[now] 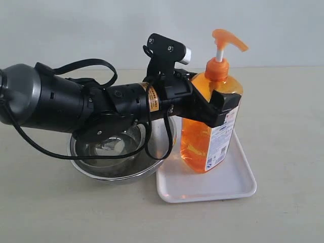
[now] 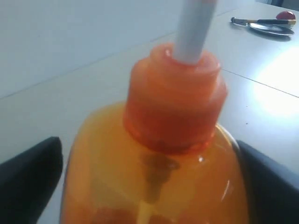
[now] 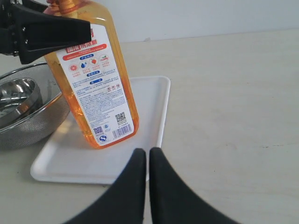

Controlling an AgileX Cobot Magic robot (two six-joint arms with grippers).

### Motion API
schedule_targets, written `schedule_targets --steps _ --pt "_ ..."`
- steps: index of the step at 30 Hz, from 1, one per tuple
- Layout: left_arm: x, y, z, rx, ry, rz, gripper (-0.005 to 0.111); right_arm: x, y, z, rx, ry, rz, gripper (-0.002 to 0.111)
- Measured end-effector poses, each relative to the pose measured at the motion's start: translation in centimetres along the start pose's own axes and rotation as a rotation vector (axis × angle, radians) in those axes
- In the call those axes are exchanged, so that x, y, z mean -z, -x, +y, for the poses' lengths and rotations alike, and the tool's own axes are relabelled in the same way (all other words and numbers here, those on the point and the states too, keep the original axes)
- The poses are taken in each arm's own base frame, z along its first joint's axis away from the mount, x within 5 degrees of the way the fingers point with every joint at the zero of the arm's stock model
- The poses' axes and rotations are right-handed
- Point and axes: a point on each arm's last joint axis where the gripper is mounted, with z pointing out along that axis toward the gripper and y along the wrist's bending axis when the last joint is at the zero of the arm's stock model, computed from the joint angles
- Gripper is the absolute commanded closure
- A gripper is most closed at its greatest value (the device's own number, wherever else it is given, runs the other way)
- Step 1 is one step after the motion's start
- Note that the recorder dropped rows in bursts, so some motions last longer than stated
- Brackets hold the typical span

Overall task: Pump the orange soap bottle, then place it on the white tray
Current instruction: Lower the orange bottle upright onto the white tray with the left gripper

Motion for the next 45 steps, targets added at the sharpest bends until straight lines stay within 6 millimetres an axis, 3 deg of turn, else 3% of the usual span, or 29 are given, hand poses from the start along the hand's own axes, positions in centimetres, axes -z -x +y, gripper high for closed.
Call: schedule_targets --steps 26,45 --pt "0.2 -1.0 0.3 -0.002 0.042 0.137 0.007 0.0 0.0 0.0 0.0 0.0 0.0 0.108" --pt "0.2 -0.9 0.3 0.247 0.049 0.119 0.007 0.0 0.0 0.0 0.0 0.0 0.0 0.108"
